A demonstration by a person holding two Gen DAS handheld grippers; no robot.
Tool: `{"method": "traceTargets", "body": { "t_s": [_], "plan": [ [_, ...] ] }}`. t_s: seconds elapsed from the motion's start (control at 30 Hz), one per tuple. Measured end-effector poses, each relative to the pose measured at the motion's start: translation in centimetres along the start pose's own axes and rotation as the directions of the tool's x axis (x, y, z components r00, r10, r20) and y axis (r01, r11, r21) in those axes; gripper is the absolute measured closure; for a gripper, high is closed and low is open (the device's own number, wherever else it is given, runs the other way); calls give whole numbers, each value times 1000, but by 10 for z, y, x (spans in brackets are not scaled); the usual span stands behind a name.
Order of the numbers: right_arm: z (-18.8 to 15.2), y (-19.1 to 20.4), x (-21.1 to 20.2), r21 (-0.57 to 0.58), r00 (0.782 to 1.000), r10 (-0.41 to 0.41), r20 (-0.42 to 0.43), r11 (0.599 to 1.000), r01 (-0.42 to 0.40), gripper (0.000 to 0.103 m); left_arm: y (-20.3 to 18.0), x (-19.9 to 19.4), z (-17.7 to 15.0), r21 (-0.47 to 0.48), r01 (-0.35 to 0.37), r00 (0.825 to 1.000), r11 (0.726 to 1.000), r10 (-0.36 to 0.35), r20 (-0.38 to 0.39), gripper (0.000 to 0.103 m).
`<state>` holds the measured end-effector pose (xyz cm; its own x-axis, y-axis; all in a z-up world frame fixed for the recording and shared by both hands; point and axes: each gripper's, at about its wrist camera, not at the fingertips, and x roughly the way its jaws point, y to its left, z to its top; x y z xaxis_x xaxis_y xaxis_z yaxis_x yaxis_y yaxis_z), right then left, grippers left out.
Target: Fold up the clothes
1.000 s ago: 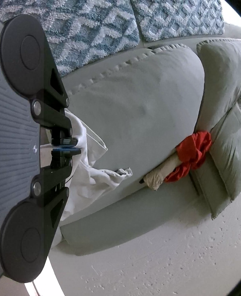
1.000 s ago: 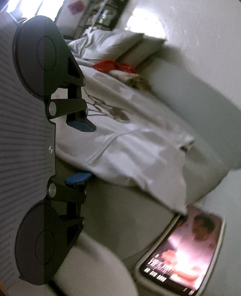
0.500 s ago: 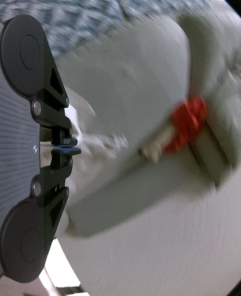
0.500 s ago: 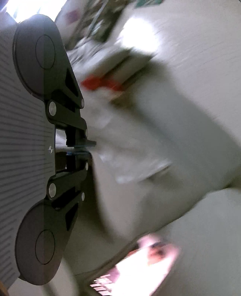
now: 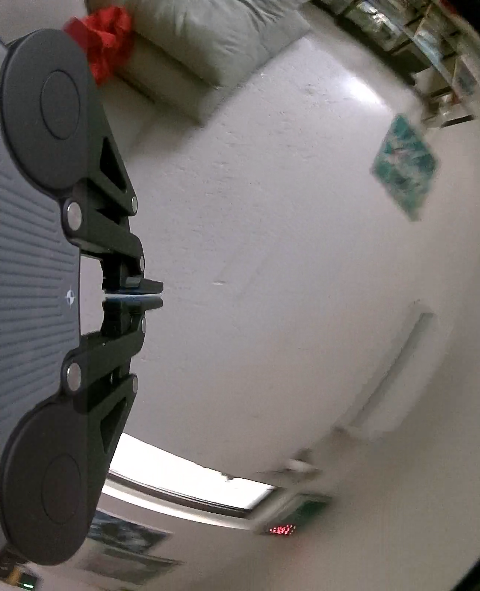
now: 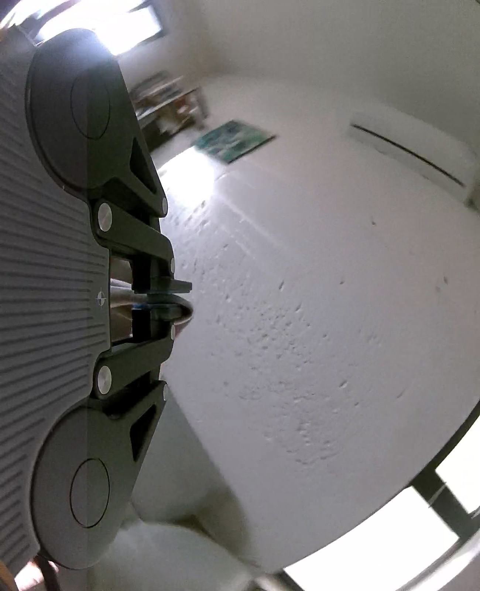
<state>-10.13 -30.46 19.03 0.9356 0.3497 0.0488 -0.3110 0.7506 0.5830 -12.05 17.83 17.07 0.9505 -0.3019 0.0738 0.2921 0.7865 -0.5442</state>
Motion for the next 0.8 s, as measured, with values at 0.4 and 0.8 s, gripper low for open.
{"method": "traceTargets", "body": {
  "t_s": [0.4, 0.8],
  "plan": [
    [-46, -120, -45, 112, 906, -418, -64, 899, 422, 99, 108, 98, -311, -347, -420, 638, 839, 1, -770, 58],
    [-64, -224, -113, 272, 756, -651, -73, 716, 643, 99, 108, 146, -393, -464, -462, 602, 755, -117, -790, 41]
  ]
}}
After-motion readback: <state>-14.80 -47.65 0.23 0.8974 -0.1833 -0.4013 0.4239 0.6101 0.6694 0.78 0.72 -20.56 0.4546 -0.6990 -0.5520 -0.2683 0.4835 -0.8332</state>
